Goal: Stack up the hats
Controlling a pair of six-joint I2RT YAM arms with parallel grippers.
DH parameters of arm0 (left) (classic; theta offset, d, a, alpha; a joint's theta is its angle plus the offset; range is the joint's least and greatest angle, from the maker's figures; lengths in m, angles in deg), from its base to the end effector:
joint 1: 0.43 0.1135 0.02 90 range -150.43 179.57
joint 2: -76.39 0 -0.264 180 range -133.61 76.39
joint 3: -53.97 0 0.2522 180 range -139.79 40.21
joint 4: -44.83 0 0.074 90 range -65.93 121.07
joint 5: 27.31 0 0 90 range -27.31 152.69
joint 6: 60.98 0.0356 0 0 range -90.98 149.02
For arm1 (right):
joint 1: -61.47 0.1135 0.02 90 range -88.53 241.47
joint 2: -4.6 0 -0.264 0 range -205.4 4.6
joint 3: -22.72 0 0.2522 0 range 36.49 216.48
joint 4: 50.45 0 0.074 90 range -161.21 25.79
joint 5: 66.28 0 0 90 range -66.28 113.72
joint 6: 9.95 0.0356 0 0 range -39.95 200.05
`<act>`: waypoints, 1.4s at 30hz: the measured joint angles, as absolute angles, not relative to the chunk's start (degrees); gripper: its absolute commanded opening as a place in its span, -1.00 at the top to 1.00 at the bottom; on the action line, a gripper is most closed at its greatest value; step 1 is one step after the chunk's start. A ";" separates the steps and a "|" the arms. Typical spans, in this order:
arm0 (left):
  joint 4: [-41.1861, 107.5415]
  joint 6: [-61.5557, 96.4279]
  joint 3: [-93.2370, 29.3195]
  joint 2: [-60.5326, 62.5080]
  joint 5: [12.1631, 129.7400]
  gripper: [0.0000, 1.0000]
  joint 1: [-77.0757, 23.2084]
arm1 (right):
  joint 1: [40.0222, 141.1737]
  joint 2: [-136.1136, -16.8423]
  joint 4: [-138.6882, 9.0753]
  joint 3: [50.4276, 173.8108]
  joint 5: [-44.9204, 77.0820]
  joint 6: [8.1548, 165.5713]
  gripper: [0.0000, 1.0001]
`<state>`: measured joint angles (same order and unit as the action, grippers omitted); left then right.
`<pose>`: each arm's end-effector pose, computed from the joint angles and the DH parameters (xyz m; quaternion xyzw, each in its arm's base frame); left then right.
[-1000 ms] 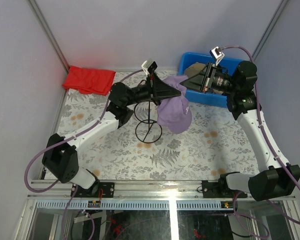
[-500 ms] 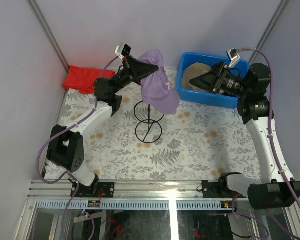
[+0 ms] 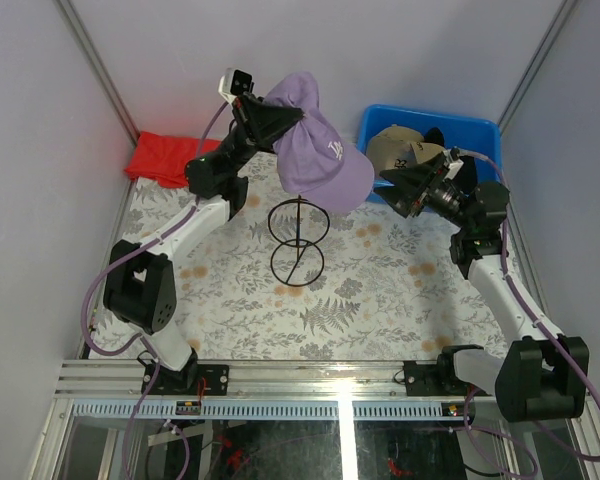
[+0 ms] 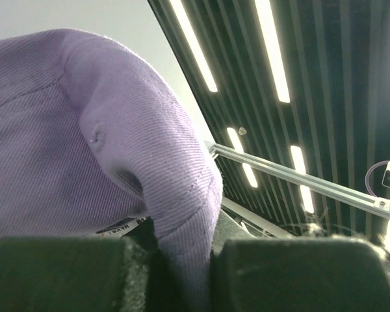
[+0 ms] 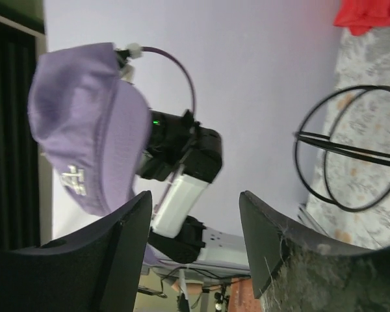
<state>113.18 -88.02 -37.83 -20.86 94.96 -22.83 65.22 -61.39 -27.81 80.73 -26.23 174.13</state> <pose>0.3180 -0.1516 0.4441 0.0177 0.3512 -0.8985 0.2626 0.2538 0.0439 0.3442 0.1572 0.6276 0.7104 0.2771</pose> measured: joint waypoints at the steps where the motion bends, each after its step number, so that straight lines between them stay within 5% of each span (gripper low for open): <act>1: 113.59 -88.04 -37.83 -20.81 94.85 1.00 -22.83 | 65.24 -61.35 -25.99 80.71 -26.04 175.73 -0.28; 15: 114.80 -88.06 -36.12 -20.81 94.09 0.99 -22.85 | 73.63 -60.28 -15.50 80.63 -20.83 183.42 -0.20; 17: 114.86 -88.04 -36.08 -20.81 94.09 0.99 -22.85 | 74.90 -60.30 -15.63 80.67 -20.51 183.27 0.06; 21: 115.08 -87.93 -34.25 -20.55 94.07 0.99 -22.87 | 76.15 -60.52 -16.03 81.70 -20.13 182.24 1.00; 23: 115.04 -87.47 -32.37 -20.12 94.39 0.95 -22.67 | 76.17 -60.61 -16.38 82.66 -19.24 182.09 1.00; 25: 114.93 -87.03 -29.79 -19.39 94.55 0.41 -21.84 | 76.10 -60.80 -17.49 84.41 -19.09 181.39 1.00; 27: 114.51 -85.96 -26.03 -17.65 95.20 0.25 -19.77 | 76.17 -61.61 -19.37 87.18 -19.26 180.51 1.00; 31: 111.15 -82.86 -16.17 -11.48 97.72 -0.42 -11.88 | 76.24 -66.27 -24.40 98.81 -19.39 178.66 1.00; 35: 101.03 -76.83 -9.31 -4.14 101.48 -0.68 -1.23 | 76.74 -70.14 -27.61 110.00 -19.26 176.65 1.00; 42: 75.08 -60.43 -7.62 5.48 106.07 -0.76 4.17 | 81.70 -75.91 -29.47 116.14 -18.80 174.31 1.00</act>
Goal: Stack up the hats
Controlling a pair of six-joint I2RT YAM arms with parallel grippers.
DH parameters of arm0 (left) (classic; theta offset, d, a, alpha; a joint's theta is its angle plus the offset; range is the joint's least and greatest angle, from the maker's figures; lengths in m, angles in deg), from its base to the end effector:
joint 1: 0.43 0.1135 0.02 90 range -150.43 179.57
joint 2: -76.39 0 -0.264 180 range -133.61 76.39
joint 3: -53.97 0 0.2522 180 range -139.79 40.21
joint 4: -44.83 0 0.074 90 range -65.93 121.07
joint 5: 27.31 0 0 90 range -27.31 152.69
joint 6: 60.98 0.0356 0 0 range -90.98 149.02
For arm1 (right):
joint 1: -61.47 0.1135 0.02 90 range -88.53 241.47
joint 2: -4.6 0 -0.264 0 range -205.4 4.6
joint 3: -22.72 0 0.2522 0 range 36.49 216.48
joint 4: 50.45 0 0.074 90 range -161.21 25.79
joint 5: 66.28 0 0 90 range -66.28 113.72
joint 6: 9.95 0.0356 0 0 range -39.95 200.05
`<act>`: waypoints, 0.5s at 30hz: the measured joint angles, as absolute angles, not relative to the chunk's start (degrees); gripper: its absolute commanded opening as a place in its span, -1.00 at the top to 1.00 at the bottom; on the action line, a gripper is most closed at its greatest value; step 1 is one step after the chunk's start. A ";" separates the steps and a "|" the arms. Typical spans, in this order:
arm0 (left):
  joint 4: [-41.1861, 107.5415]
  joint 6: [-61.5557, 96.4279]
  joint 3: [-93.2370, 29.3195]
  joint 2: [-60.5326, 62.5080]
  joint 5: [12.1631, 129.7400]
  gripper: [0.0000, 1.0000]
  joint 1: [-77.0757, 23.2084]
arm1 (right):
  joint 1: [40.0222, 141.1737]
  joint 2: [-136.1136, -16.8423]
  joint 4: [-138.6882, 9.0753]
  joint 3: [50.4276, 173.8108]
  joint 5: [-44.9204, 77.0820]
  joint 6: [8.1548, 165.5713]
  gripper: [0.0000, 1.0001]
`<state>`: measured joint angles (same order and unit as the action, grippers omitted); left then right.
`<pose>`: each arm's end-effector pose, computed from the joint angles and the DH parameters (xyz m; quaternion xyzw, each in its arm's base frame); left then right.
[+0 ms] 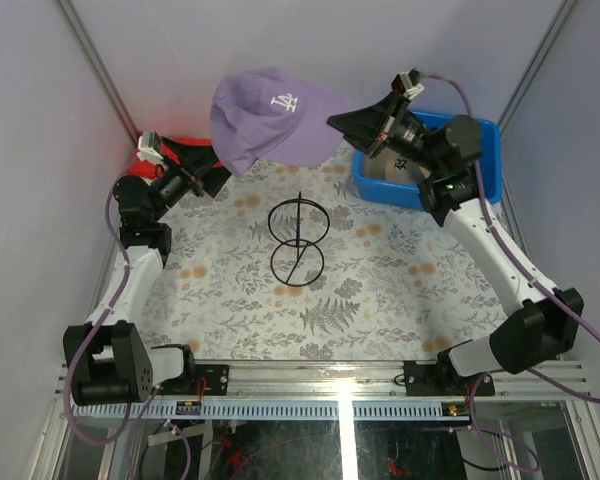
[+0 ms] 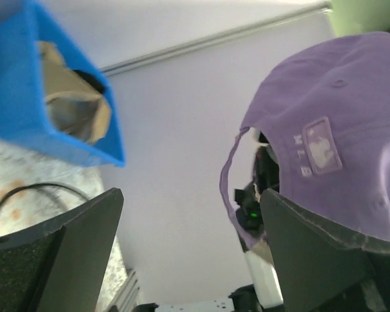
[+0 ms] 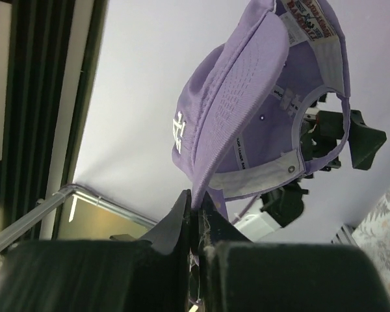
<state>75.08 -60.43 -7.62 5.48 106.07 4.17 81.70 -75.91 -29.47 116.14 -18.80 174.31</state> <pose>0.2769 -0.0023 0.3578 -0.1779 0.5818 -0.6711 0.4237 0.2783 0.1282 0.4861 0.0084 0.5426 0.7839 0.3016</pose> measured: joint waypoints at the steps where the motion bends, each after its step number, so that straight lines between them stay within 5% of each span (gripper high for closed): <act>1: 71.10 -58.05 -7.67 6.24 106.26 -0.80 4.28 | 82.77 -77.22 -29.86 116.16 -18.78 173.85 1.00; 8: 29.10 -34.82 -15.75 7.99 96.45 -0.98 6.99 | 84.78 -85.35 -31.70 116.16 -18.84 171.22 1.00; 15: 7.81 -28.41 -16.54 9.28 82.53 -1.00 10.46 | 84.78 -87.84 -32.07 114.15 -18.93 168.54 1.00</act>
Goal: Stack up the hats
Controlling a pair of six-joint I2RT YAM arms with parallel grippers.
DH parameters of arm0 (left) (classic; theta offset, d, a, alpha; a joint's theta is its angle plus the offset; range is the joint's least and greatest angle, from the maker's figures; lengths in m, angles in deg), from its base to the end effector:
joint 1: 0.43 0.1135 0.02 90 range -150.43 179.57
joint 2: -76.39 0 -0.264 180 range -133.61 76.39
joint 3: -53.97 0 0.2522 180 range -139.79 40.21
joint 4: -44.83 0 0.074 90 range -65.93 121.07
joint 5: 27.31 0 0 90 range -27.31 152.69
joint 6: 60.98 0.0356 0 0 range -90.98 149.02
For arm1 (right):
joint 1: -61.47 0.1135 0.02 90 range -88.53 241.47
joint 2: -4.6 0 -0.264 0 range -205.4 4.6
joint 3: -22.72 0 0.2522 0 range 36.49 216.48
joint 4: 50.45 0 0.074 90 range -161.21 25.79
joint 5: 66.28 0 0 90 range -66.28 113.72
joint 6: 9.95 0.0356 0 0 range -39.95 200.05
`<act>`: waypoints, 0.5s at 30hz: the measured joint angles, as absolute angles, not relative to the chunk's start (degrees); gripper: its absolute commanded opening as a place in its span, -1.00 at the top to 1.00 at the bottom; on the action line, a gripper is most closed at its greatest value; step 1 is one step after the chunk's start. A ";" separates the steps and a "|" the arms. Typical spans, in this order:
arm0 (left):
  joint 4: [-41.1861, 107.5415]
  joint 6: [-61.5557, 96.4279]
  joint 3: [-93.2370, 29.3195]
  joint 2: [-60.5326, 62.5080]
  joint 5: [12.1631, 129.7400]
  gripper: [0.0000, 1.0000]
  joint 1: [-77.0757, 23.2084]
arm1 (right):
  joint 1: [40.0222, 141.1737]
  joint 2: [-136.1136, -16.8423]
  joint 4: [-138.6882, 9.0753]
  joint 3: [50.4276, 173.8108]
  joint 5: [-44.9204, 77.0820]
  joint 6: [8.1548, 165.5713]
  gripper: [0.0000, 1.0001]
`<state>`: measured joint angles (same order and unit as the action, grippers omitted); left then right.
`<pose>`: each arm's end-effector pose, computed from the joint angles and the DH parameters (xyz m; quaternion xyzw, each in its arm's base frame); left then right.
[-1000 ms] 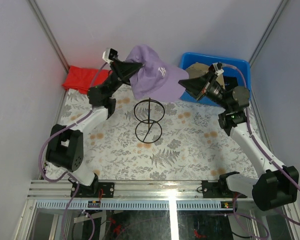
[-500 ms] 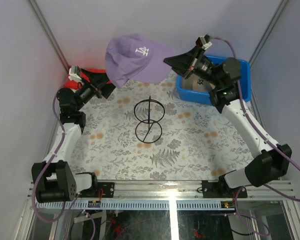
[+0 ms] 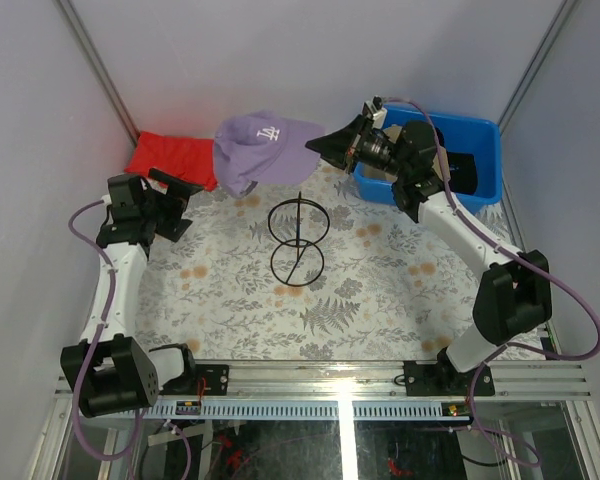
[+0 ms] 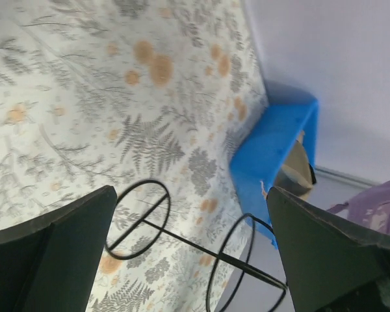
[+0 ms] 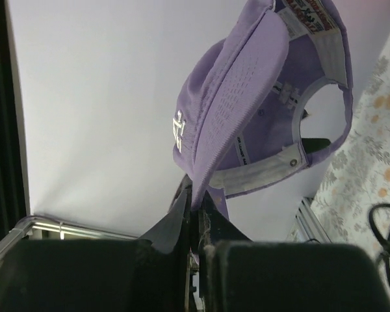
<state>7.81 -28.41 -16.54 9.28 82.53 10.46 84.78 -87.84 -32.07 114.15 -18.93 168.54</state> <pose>0.2562 0.0370 0.3122 -0.4202 0.7641 -0.3233 0.3675 0.3385 0.1721 0.4027 0.0503 0.6226 0.7423 0.2425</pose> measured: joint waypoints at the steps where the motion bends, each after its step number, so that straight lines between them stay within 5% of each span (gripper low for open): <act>1: 6.10 -28.17 -16.52 9.28 81.26 -1.00 10.68 | 84.78 -87.51 -31.83 112.82 -18.93 168.25 1.00; 15: 6.82 -28.33 -10.55 9.48 83.25 -0.99 10.44 | 82.71 -74.05 -37.62 88.71 -18.84 162.63 1.00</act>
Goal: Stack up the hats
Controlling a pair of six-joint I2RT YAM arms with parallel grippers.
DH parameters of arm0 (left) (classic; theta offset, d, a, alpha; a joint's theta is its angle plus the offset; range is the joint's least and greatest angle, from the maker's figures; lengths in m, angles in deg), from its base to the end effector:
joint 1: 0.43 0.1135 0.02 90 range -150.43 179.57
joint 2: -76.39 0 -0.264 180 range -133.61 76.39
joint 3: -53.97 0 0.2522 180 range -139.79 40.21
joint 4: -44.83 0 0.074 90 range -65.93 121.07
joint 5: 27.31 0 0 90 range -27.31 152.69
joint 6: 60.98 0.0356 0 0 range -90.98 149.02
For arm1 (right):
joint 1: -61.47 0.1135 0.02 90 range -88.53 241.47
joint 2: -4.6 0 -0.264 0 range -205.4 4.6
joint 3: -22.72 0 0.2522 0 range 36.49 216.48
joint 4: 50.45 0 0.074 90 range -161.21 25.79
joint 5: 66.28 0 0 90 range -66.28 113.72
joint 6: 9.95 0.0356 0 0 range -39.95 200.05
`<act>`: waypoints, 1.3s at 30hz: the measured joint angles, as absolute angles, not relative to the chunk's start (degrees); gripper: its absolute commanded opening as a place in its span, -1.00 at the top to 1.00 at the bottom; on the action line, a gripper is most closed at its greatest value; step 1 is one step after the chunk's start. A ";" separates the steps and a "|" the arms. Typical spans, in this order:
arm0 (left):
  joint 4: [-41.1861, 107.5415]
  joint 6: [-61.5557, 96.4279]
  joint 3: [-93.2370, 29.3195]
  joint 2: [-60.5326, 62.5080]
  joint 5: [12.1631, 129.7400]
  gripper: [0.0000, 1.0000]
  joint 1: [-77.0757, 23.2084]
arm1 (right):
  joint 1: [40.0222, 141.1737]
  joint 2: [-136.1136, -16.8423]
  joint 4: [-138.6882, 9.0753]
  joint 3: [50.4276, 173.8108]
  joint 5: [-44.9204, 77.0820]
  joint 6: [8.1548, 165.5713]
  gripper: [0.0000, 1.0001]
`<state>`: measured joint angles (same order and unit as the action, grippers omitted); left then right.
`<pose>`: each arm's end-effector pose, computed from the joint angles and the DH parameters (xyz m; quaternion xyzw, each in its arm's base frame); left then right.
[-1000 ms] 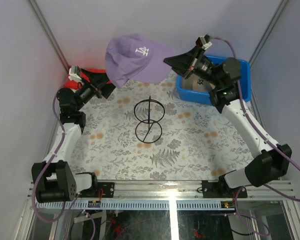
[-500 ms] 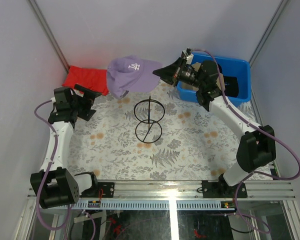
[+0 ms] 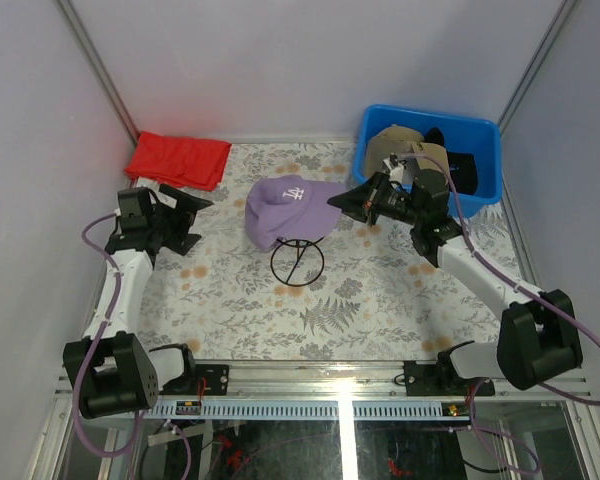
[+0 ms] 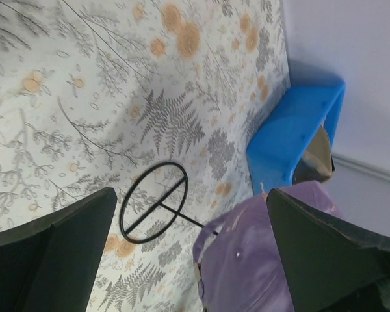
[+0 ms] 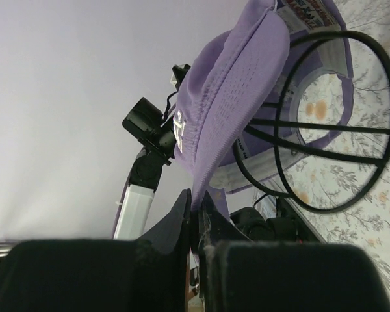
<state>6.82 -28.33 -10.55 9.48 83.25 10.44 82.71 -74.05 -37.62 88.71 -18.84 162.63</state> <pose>0.2481 0.0349 0.2763 -0.4389 0.7815 -0.3117 0.3153 0.2843 0.1363 0.3174 0.1145 0.6970 0.6774 0.2054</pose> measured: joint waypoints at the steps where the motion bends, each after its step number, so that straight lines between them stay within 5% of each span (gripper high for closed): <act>1: 7.70 -28.35 -9.87 9.61 84.03 -0.99 10.07 | 82.16 -72.87 -37.80 87.47 -18.84 162.48 1.00; 11: 17.40 -28.74 -0.69 10.09 92.38 -0.88 4.34 | 73.20 -61.20 -40.49 74.42 -19.37 160.89 0.91; 15: 20.77 -28.44 -0.35 8.58 94.28 -0.85 1.30 | 73.02 -61.02 -40.81 72.30 -19.50 160.30 0.66; 32: 27.39 -28.68 2.76 5.63 98.35 -0.83 -1.21 | 72.15 -61.33 -47.52 66.16 -20.94 149.54 0.34; 39: 27.48 -27.95 2.76 4.47 98.37 -0.83 -1.32 | 72.00 -61.94 -52.48 66.86 -20.77 143.95 -0.08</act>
